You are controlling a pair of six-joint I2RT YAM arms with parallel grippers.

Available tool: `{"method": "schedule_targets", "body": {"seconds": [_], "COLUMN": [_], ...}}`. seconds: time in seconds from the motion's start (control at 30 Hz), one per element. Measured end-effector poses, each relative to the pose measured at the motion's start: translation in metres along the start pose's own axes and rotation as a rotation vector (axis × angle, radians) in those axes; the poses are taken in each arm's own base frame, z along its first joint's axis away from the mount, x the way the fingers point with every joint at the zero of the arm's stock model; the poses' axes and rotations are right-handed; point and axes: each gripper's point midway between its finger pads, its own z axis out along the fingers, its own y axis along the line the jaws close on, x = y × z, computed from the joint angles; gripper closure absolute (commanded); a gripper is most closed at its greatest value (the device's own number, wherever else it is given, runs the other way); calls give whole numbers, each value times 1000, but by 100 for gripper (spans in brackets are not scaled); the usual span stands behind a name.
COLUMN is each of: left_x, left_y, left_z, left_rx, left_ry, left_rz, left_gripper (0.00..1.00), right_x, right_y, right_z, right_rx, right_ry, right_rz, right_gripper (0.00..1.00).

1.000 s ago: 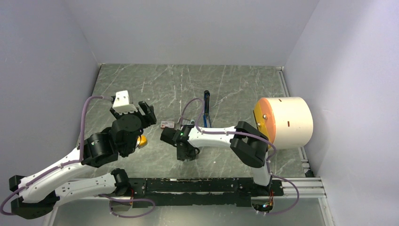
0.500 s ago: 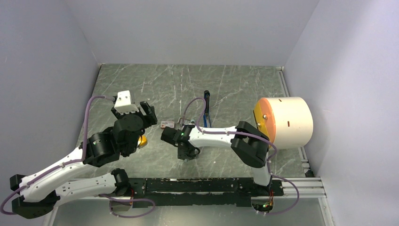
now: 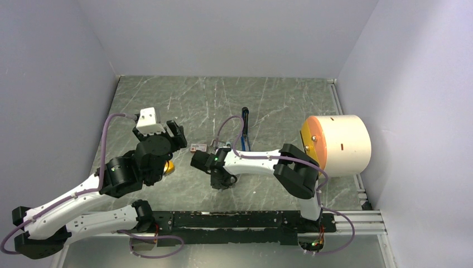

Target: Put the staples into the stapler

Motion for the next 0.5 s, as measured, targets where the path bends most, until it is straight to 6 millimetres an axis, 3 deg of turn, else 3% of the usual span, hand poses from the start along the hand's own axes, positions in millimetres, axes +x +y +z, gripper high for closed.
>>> {"method": "schedule_targets", "body": {"seconds": [0.27, 0.5], "left_x": [4, 10], "left_y": [-1, 0], "left_z": [2, 4], "left_rx": [-6, -27], "left_ry": [8, 16], "left_rz": [13, 15], "left_gripper": [25, 25], "right_x": [-16, -65], "right_y": [1, 11], "right_z": [-10, -56], "right_rx": [-20, -144], "right_ry": [-77, -241], "right_rz": [-55, -57], "right_gripper": [78, 76]}}
